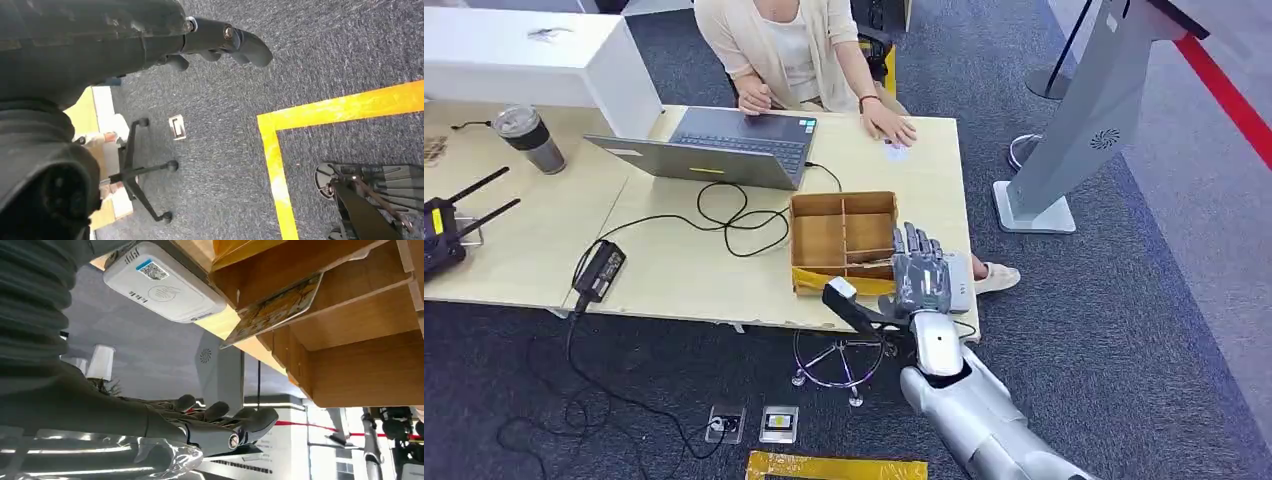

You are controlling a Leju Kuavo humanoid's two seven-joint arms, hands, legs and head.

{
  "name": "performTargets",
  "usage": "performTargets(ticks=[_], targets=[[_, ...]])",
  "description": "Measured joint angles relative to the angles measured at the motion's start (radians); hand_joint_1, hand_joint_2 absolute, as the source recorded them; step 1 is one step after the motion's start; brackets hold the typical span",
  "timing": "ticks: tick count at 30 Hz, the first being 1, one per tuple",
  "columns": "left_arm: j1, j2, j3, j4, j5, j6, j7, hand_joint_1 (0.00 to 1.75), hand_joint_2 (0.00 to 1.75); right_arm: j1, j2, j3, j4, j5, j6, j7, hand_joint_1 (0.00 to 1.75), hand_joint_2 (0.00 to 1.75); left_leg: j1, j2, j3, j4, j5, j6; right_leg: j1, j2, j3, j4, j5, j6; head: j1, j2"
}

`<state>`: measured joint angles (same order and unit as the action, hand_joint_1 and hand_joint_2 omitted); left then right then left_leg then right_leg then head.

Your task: Pass the card to the sensor for recognition and then transmit it.

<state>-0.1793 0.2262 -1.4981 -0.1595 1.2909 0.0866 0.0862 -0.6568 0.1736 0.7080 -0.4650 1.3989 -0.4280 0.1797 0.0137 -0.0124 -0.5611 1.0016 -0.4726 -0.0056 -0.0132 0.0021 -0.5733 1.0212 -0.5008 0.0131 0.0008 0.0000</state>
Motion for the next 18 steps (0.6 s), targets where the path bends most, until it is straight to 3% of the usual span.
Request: performTargets(ticks=[18], targets=[[0.0, 0.0, 0.0, 0.0, 0.004, 0.0, 0.0, 0.0, 0.0, 0.001, 0.03, 0.001, 0.008, 0.02, -0.002, -0.032, 0.0, 1.75, 0.0, 0.0, 0.0, 0.0, 0.0, 0.0, 0.0, 0.0, 0.0, 0.0, 0.0, 0.0, 0.0, 0.0]])
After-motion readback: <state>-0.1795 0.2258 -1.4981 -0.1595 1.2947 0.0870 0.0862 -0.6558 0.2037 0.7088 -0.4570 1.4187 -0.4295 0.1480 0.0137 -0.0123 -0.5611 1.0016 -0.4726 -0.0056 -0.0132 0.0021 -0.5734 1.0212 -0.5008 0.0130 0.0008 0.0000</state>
